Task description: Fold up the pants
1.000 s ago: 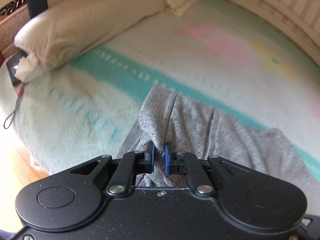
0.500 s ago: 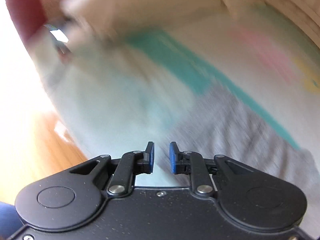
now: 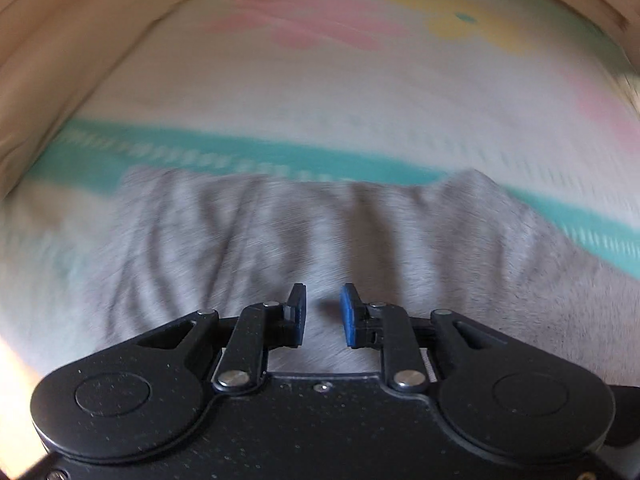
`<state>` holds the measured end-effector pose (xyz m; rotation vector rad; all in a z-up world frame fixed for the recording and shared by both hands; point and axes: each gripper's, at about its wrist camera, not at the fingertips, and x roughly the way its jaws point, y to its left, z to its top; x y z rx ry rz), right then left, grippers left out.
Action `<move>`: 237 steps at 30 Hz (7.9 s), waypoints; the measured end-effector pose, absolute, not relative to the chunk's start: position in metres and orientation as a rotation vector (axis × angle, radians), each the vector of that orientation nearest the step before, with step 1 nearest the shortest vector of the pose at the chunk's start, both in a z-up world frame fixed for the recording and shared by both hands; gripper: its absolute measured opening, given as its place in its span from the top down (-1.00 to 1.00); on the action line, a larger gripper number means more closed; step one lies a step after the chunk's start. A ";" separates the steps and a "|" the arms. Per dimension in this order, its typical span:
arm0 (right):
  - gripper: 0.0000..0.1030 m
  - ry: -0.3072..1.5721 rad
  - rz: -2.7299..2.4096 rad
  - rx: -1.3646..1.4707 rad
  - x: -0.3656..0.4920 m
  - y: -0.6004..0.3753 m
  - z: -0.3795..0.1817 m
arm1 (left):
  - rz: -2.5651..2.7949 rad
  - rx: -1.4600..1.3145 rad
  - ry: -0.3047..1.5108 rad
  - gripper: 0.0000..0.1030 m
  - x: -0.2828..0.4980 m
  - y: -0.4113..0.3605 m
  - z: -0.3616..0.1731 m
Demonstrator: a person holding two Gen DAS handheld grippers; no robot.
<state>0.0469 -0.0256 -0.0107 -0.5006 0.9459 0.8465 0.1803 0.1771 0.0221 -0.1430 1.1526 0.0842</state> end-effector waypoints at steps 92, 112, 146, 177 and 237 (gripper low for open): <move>0.88 1.004 0.310 -0.115 0.148 -0.176 0.005 | -0.094 0.006 1.164 0.30 0.266 0.076 0.001; 0.78 1.092 0.047 -0.184 0.111 -0.293 0.038 | -0.353 0.035 1.111 0.34 0.186 -0.003 0.039; -0.14 0.823 -0.369 0.576 -0.035 -0.564 0.024 | -0.400 0.167 1.130 0.11 0.169 -0.037 -0.007; 0.79 0.714 -0.130 0.469 0.017 -0.482 0.121 | -0.542 0.212 1.099 0.27 0.169 -0.195 0.021; 0.48 0.823 0.553 0.097 0.036 -0.131 0.072 | -0.133 -0.303 1.068 0.27 0.164 0.084 0.026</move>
